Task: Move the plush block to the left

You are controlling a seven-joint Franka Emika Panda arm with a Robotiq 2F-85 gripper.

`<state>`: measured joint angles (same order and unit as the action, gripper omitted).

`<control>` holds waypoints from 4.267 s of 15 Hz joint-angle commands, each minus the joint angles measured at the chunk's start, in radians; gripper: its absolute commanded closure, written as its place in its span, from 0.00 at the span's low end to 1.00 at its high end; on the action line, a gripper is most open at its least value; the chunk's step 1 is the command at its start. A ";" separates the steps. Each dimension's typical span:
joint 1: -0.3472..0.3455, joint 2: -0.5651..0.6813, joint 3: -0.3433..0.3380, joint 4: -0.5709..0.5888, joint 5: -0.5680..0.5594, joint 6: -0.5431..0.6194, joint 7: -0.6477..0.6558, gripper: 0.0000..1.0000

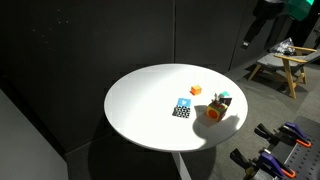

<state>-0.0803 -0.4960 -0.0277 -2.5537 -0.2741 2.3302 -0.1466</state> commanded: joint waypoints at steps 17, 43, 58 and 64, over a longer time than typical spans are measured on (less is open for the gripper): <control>0.126 0.230 -0.047 0.026 0.364 0.053 -0.128 0.00; 0.085 0.760 -0.038 0.099 0.204 0.369 0.116 0.00; 0.090 0.847 -0.043 0.135 0.182 0.388 0.106 0.00; 0.094 0.870 -0.046 0.149 0.158 0.419 0.104 0.34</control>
<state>0.0140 0.3564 -0.0691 -2.4244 -0.0830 2.7314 -0.0465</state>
